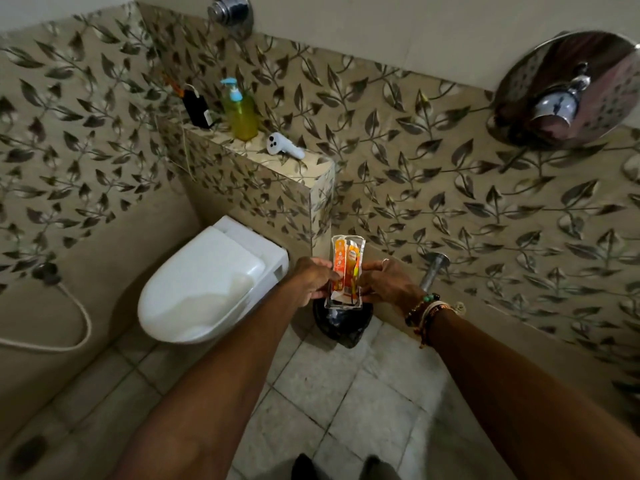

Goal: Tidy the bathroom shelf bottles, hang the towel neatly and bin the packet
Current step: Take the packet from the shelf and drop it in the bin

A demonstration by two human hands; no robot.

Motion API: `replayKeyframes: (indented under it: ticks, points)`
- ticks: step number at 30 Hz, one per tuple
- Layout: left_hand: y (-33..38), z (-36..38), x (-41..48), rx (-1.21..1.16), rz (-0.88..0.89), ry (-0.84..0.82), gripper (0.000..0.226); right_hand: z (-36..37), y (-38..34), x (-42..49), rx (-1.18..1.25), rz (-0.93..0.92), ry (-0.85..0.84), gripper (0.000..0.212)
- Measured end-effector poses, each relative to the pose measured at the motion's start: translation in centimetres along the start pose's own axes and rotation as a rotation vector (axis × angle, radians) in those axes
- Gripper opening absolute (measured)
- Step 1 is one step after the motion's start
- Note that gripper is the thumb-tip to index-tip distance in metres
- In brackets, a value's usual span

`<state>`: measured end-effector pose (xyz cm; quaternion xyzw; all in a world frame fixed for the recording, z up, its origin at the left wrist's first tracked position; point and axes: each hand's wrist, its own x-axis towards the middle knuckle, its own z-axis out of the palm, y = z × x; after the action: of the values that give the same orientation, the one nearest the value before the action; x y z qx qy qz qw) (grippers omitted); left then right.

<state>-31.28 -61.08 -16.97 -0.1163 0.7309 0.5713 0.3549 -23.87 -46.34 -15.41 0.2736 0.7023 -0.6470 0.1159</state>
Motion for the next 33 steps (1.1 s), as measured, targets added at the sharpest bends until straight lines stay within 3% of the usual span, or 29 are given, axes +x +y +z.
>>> replayKeyframes:
  ticks: [21, 27, 33]
  points:
    - [1.4, 3.0, 13.8, 0.014, -0.162, 0.031, 0.036, -1.9, 3.4, 14.9, 0.124, 0.134, -0.043, 0.024]
    - [0.4, 3.6, 17.9, 0.047, -0.183, -0.01, 0.04, -1.7, 5.2, 17.9, 0.164, 0.167, 0.023, 0.018]
    - [-2.5, 4.3, 23.6, 0.139, -0.195, -0.053, 0.042, -0.5, 8.8, 21.3, 0.243, 0.224, 0.109, 0.03]
